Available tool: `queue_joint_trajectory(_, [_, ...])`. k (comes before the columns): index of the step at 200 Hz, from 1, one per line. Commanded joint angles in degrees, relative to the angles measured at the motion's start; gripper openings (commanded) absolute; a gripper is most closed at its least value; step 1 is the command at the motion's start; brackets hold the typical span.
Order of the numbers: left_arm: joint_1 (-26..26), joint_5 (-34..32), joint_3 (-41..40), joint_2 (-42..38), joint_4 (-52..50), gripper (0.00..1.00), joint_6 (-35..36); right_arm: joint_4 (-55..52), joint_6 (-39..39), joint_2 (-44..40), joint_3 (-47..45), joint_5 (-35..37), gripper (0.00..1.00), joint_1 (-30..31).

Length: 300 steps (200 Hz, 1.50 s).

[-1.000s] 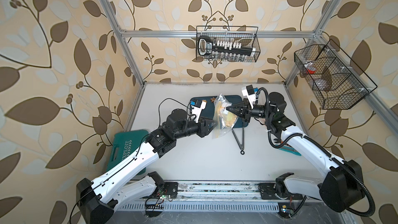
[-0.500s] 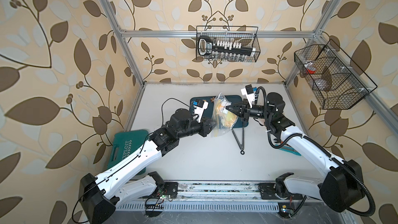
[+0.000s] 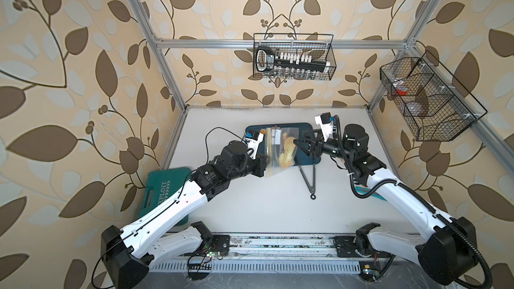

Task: Put the cookies into a resealable bag to prevent moisture
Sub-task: Place the ziploc bag at the center of the board, then pick up the clamp from the tray.

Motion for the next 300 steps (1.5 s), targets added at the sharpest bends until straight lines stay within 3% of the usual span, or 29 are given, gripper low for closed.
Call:
queue_joint_trajectory(1, [-0.33,-10.97,6.39,1.39,-10.74,0.00,1.95,-3.65,0.08,-2.12,-2.45,11.35,0.92,0.04])
queue_joint_trajectory(32, [2.85,-23.70,16.43,8.03,-27.93,0.00,0.85,-4.36,3.88,-3.01,-4.75,21.36,0.96,0.06])
queue_joint_trajectory(60, [11.47,-37.40,28.69,14.26,-46.99,0.00,-2.73,-9.97,11.94,-0.91,-4.27,30.05,0.97,-0.09])
queue_joint_trajectory(85, [13.18,-61.28,38.02,19.54,-64.86,0.00,-10.99,-15.54,12.26,-0.64,-5.20,28.24,1.00,-0.21])
queue_joint_trajectory(101, [13.13,-66.77,42.79,26.40,-73.78,0.00,-16.29,-16.24,12.21,-1.17,-8.62,28.40,0.99,-0.23])
queue_joint_trajectory(113, [13.07,-62.94,44.42,31.71,-74.47,0.00,-17.04,-18.23,12.03,-1.22,-10.65,29.76,0.98,-0.12])
queue_joint_trajectory(127, [12.71,-52.51,40.90,35.15,-64.39,0.00,-10.51,-19.66,12.08,-0.75,-12.29,30.99,0.98,0.92])
queue_joint_trajectory(141, [12.89,-39.26,34.22,35.14,-51.03,0.00,-4.46,-22.72,12.42,0.78,-12.33,35.01,0.99,4.57])
queue_joint_trajectory(154, [13.58,-29.10,29.02,34.58,-41.12,0.00,-2.99,-25.46,13.04,2.57,-11.82,40.31,1.00,9.14])
queue_joint_trajectory(182, [15.08,-15.18,21.79,33.75,-26.87,0.00,-2.46,-25.52,15.23,6.14,-12.92,46.92,1.00,14.77])
queue_joint_trajectory(227, [16.42,-8.81,15.03,30.93,-15.09,0.00,-2.80,-17.35,14.84,10.54,-16.10,47.72,0.99,15.28])
queue_joint_trajectory(264, [17.11,-6.06,8.99,26.97,-7.60,0.00,-3.89,-13.53,12.69,13.74,-14.93,43.56,0.86,14.29])
queue_joint_trajectory(300, [17.34,-5.14,4.83,24.87,-3.30,0.00,-3.99,-13.12,12.63,17.24,-13.69,41.24,0.84,11.68])
